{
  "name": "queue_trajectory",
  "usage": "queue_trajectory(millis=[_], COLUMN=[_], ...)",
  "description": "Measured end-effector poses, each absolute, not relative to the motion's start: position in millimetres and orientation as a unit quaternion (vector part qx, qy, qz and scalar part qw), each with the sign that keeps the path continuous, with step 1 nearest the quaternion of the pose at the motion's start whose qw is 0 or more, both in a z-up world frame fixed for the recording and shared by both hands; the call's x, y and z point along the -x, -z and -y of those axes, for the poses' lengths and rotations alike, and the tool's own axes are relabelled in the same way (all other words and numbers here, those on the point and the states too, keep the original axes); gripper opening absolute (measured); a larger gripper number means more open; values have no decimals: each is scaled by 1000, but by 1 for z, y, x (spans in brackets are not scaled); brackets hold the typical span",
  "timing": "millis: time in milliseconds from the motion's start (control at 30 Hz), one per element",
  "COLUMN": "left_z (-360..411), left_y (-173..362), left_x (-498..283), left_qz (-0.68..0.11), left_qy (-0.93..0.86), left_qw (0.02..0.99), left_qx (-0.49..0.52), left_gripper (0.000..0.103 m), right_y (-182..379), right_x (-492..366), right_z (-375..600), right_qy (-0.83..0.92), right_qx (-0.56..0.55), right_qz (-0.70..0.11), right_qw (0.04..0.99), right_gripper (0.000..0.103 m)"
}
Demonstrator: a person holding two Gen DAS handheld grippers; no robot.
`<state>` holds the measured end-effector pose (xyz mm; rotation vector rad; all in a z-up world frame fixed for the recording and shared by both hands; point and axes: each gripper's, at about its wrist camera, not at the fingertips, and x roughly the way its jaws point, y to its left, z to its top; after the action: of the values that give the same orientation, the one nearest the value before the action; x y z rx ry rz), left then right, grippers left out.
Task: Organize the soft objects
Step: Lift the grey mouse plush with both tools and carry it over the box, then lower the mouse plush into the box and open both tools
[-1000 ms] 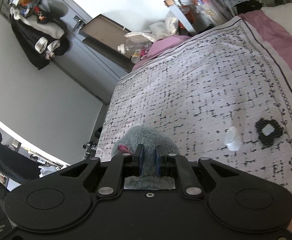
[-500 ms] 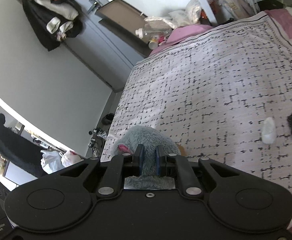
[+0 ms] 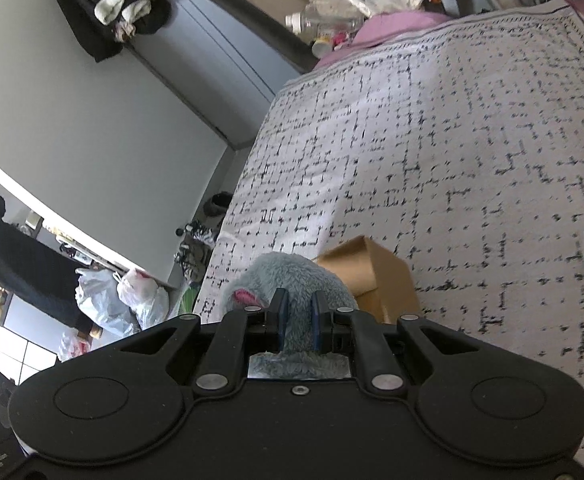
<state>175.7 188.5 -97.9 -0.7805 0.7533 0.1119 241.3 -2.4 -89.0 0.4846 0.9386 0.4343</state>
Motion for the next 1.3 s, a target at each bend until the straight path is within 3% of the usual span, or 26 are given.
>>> queue_trajectory(millis=[767,800,867,933,1100,1300], left_z=[-221,-221,-222,-223,-219,-199], left_y=[138,138,135,133,121,106], left_x=[-189,-189,-188,-188,-186,-184], left_qz=[-392,-390,-386,-386,-390,-400], left_qy=[-115,-119,-129,-136,-138,-133], left_qw=[839,839,841,840,840,841], left_qx=[360,360,357,355,352,339], left_gripper=[18,18,21,22,22,37], right_y=[137,137,135,131,121,100], right_x=[-265,-265,-266,-263,-260,-251], right_z=[-48,-48,-44,-38,-22,2], right_qy=[-201,-201,-197,-191,-194,-197], right_qx=[-209,-209,-214,-217,-227,-227], right_qz=[-494,-495,-496,-489,-482,-462], right_qw=[819,819,818,823,824,834], right_gripper=[17,20,40,46,46,55])
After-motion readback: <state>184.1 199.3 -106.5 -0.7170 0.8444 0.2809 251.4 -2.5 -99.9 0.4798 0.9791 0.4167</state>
